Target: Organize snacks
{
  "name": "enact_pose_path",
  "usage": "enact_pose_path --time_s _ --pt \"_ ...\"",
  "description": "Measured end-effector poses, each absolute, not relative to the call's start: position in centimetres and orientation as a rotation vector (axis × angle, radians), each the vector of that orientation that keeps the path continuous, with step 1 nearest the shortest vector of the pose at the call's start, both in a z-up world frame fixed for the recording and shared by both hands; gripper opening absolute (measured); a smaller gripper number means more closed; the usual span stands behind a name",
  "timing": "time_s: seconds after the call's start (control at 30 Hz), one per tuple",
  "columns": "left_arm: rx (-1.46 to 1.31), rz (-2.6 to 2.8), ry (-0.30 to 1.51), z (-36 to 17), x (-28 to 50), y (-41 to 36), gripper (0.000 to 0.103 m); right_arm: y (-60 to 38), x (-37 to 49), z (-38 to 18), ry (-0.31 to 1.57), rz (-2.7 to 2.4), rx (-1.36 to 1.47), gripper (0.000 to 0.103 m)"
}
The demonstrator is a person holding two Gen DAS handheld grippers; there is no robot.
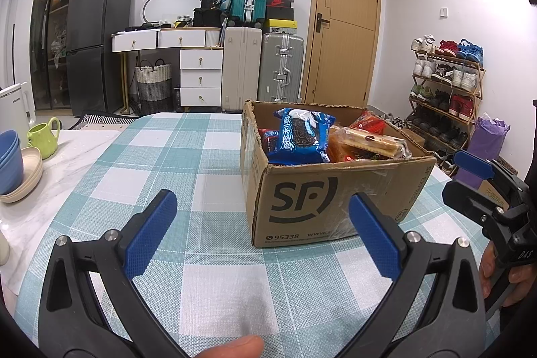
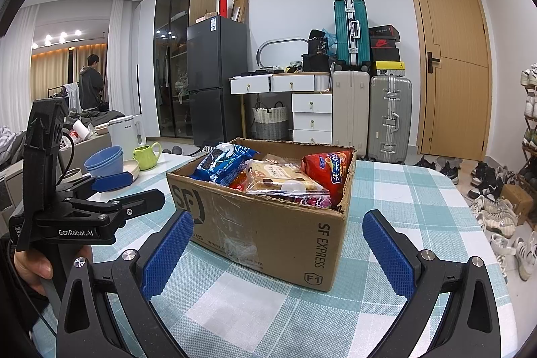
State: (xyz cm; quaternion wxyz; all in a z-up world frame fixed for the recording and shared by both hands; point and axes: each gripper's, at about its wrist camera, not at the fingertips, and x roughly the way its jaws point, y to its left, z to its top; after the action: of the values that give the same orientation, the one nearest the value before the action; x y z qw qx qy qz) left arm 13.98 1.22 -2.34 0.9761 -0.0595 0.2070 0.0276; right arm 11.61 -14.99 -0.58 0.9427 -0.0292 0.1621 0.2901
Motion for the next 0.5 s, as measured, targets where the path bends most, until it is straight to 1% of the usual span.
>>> enact_pose_path --time_s 0.5 --pt "-0.12 0.056 0.418 -2.31 13.92 1.27 0.102 -14.58 11.59 -0.79 0.338 0.597 -0.054 0.103"
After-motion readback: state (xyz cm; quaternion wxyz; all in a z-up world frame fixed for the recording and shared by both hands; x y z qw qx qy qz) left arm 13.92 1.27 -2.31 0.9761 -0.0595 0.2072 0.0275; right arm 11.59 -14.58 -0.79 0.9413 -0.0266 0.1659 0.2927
